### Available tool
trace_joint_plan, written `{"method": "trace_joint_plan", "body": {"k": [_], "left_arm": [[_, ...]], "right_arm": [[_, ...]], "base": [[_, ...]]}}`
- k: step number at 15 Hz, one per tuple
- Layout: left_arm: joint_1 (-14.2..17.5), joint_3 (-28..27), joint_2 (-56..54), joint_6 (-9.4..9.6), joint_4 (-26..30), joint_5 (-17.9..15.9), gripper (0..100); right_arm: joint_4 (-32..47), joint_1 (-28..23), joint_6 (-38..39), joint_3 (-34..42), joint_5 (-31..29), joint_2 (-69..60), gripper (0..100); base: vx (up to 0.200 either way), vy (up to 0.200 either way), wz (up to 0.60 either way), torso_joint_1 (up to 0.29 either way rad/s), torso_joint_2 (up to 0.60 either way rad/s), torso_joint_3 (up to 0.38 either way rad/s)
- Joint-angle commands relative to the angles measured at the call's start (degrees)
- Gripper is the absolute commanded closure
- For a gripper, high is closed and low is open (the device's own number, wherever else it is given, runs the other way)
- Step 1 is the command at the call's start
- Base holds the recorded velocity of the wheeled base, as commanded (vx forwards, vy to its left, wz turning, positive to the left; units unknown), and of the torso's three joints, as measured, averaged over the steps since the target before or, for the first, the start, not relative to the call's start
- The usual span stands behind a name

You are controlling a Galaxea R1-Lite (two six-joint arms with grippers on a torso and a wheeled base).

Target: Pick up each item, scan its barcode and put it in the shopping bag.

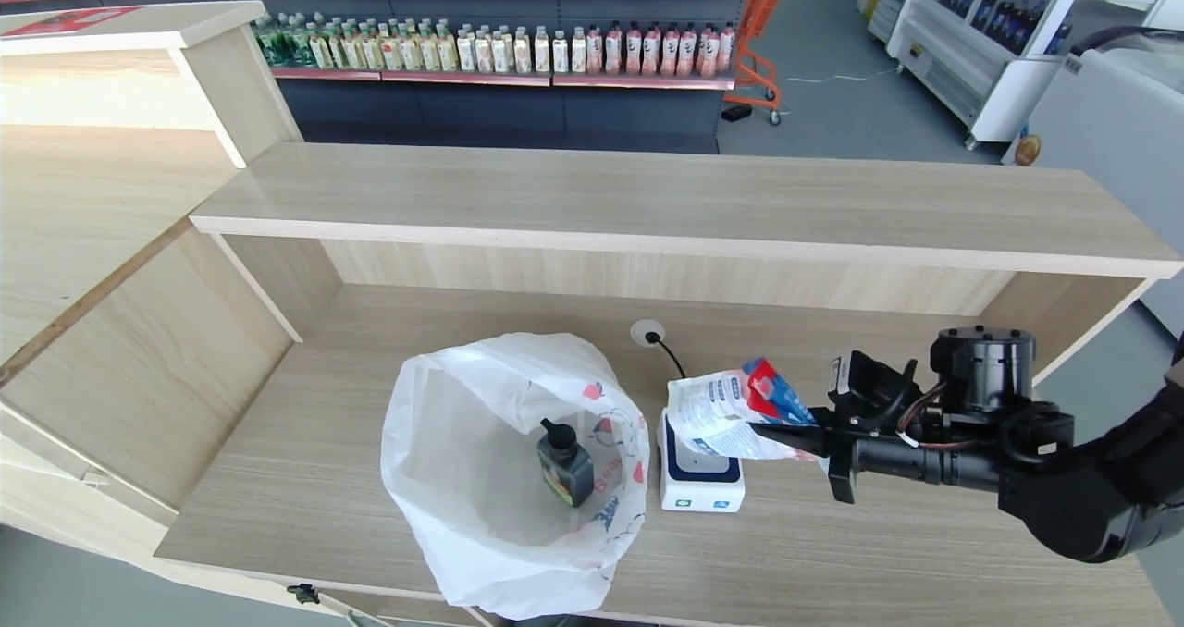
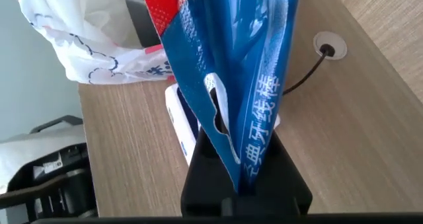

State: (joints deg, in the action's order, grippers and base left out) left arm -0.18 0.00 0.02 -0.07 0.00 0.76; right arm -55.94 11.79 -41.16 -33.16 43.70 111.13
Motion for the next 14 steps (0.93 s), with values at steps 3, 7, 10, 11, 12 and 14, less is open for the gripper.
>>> {"method": "trace_joint_plan", "body": {"k": [3, 7, 10, 11, 12, 14], "left_arm": [[0.01, 0.00, -0.02, -0.01, 0.00, -0.05, 0], [0.01, 0.00, -0.02, -0.01, 0.00, -0.05, 0], [0.01, 0.00, -0.02, -0.01, 0.00, 0.04, 0], [0.01, 0.00, -0.02, -0.01, 0.00, -0.05, 0], [0.01, 0.00, -0.02, -0.01, 0.00, 0.04, 0], [0.01, 0.00, -0.02, -0.01, 0.00, 0.04, 0]], "right_arm": [[-6.20, 0.34, -2.97, -0.42, 0.51, 7.26, 100], [-7.69, 0.43, -7.98, -2.44, 4.02, 9.90, 100], [-9.71, 0.43, -8.41, -2.88, 4.02, 11.21, 100], [-9.89, 0.43, -8.41, -3.32, 4.02, 11.21, 100], [-9.89, 0.43, -8.41, -3.76, 4.02, 11.21, 100], [-9.80, 0.25, -8.33, -3.76, 4.02, 11.04, 100]], "base": [[0.000, 0.000, 0.00, 0.000, 0.00, 0.000], [0.000, 0.000, 0.00, 0.000, 0.00, 0.000], [0.000, 0.000, 0.00, 0.000, 0.00, 0.000], [0.000, 0.000, 0.00, 0.000, 0.00, 0.000], [0.000, 0.000, 0.00, 0.000, 0.00, 0.000], [0.000, 0.000, 0.00, 0.000, 0.00, 0.000]]}}
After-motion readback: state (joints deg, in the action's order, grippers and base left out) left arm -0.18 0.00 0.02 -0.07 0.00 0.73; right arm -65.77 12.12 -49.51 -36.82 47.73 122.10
